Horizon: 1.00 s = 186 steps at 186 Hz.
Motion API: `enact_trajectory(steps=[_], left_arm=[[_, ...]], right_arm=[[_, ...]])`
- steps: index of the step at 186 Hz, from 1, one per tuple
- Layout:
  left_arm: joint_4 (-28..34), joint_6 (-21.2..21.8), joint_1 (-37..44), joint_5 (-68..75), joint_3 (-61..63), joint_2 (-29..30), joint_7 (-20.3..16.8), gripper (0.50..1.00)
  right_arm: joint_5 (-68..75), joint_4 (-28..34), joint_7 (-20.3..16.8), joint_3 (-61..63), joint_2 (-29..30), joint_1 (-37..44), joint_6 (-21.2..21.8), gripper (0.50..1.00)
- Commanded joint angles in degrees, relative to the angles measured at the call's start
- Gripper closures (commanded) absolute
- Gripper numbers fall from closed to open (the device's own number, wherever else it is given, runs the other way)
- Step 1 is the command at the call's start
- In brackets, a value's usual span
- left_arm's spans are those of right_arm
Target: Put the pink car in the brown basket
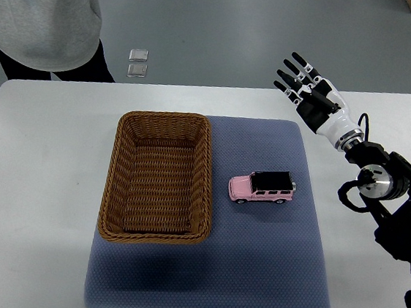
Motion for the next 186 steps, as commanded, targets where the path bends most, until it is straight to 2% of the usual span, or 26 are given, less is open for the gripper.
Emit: enact_trajectory(steps=[1, 26, 51, 95, 186], left_arm=[[-0.1, 0.0, 0.0, 0.0, 0.0, 0.0, 0.1, 0.500], [-0.2, 0.0, -0.1, 0.1, 0.0, 0.0, 0.1, 0.500], [-0.4, 0.0, -0.1, 0.1, 0.0, 0.0, 0.1, 0.500], [-0.4, 0.0, -0.1, 0.0, 0.0, 0.0, 0.1, 0.500], [-0.3, 0.0, -0.1, 0.0, -0.1, 0.0, 0.1, 0.500]], right_arm=[[-14.7, 4.7, -0.7, -8.7, -6.7, 4.0, 0.2, 0.587], [-27.0, 11.8, -1.5, -28.5, -18.0, 14.7, 3.1, 0.587], [-27.9, 18.4, -2.7, -42.1, -23.6, 23.0, 3.6, 0.587], [-27.7, 23.4, -3.3, -43.1, -24.4, 20.9, 1.7, 0.587], [-31.1, 23.6, -3.3, -43.2, -23.5, 13.7, -4.8, 0.593]])
